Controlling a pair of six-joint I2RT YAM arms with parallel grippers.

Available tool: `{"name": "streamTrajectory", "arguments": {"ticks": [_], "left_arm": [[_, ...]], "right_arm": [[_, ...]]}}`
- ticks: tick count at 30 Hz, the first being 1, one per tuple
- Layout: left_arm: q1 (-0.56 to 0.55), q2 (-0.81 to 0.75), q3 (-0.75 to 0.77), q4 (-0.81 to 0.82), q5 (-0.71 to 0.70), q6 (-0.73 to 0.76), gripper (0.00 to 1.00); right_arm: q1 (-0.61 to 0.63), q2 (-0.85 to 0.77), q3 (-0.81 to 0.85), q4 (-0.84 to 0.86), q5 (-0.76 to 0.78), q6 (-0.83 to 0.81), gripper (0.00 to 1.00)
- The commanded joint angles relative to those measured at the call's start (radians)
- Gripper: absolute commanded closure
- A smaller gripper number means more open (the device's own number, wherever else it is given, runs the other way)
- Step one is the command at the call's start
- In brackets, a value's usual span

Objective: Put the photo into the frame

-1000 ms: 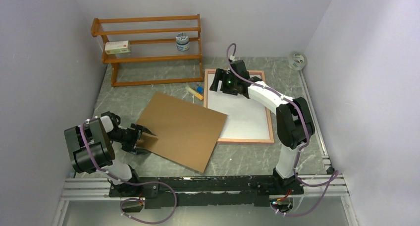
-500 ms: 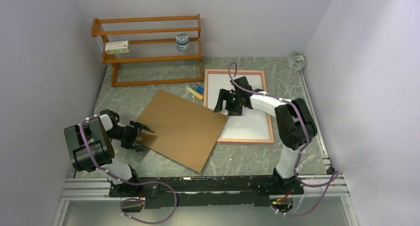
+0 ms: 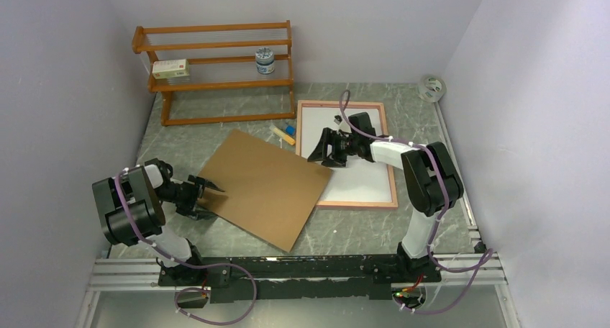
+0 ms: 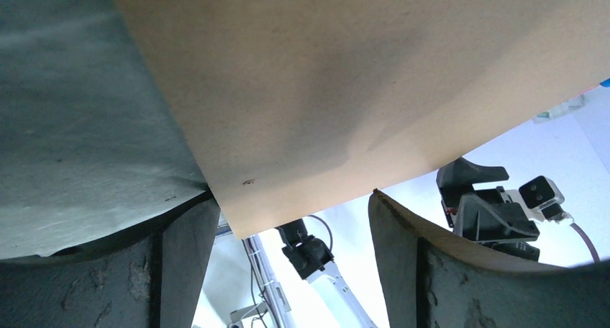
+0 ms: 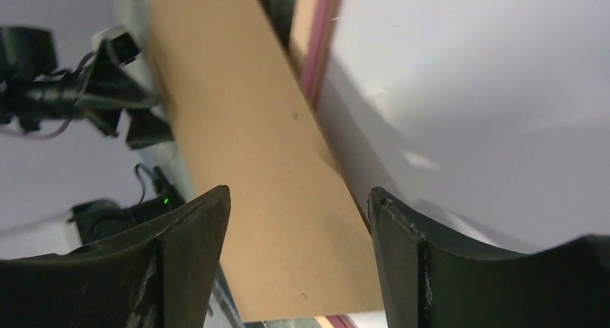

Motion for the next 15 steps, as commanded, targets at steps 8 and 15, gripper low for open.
{"name": "streamTrajectory", "arguments": {"ticks": [8,15], "left_arm": [[-0.002,0.057,0.01,0.265,-0.037,0.033,0.18],[0.0,0.033,0.008,0.299,0.005,0.022,0.19]], "right_arm": [[0.044,-0.038,0.034,0.063,-0.483,-0.052,0.4],[0.087,-0.018,0.092,-0.026,-0.464,-0.101,0.5]]}}
